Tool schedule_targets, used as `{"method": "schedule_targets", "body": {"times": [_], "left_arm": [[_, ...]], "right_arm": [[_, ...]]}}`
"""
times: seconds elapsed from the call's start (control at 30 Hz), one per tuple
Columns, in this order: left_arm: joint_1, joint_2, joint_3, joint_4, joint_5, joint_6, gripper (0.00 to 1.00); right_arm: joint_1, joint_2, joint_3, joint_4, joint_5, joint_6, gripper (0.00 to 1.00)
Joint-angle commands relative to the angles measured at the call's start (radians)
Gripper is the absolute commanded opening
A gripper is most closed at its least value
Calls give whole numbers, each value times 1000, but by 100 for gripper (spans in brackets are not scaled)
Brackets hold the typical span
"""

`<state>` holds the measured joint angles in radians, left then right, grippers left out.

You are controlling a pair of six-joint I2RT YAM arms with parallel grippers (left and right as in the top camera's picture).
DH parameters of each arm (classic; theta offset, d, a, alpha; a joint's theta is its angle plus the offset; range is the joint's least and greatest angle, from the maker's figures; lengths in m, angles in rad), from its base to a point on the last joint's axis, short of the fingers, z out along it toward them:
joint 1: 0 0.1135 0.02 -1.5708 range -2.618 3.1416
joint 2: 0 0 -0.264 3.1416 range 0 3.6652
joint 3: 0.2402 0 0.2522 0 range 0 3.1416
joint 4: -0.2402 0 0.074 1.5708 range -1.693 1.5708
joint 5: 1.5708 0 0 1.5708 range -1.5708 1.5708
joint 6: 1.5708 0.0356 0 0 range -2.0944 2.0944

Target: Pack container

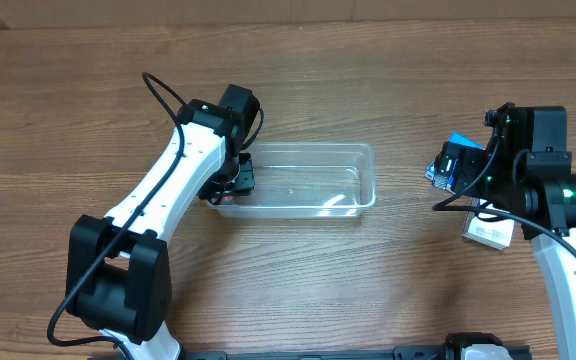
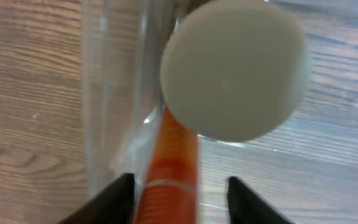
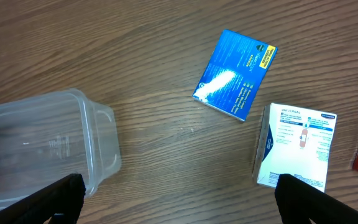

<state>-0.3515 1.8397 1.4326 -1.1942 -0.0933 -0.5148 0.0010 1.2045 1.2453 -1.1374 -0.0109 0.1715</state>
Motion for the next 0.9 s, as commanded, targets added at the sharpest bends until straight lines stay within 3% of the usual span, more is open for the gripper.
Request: {"method": "schedule_targets", "body": {"times": [0.0, 0.17, 0.2, 0.27, 0.5, 0.6, 0.67, 0.73, 0.87], "left_arm": [[5, 4, -5, -10, -11, 10, 59], [5, -63, 3, -9, -17, 14, 74], [5, -88, 4, -9, -19, 14, 79], [5, -161, 4, -9, -22, 14, 100], [19, -415, 6, -14, -106, 9, 100], [124, -543, 6, -17, -93, 9, 100], [245, -634, 6, -18, -93, 10, 100], [338, -687, 6, -20, -93, 14, 100], [401, -690, 5, -50, -89, 21, 100]], "right_arm": [[3, -1, 26, 6, 9, 4, 100], [3, -1, 26, 6, 9, 4, 100], [3, -1, 26, 6, 9, 4, 100], [3, -1, 26, 6, 9, 4, 100], [4, -1, 26, 4, 8, 4, 97], [5, 0, 26, 5, -105, -24, 5], [41, 2, 26, 21, -230, -101, 4], [122, 16, 26, 19, -222, -126, 4], [272, 127, 26, 15, -207, -181, 4]]}}
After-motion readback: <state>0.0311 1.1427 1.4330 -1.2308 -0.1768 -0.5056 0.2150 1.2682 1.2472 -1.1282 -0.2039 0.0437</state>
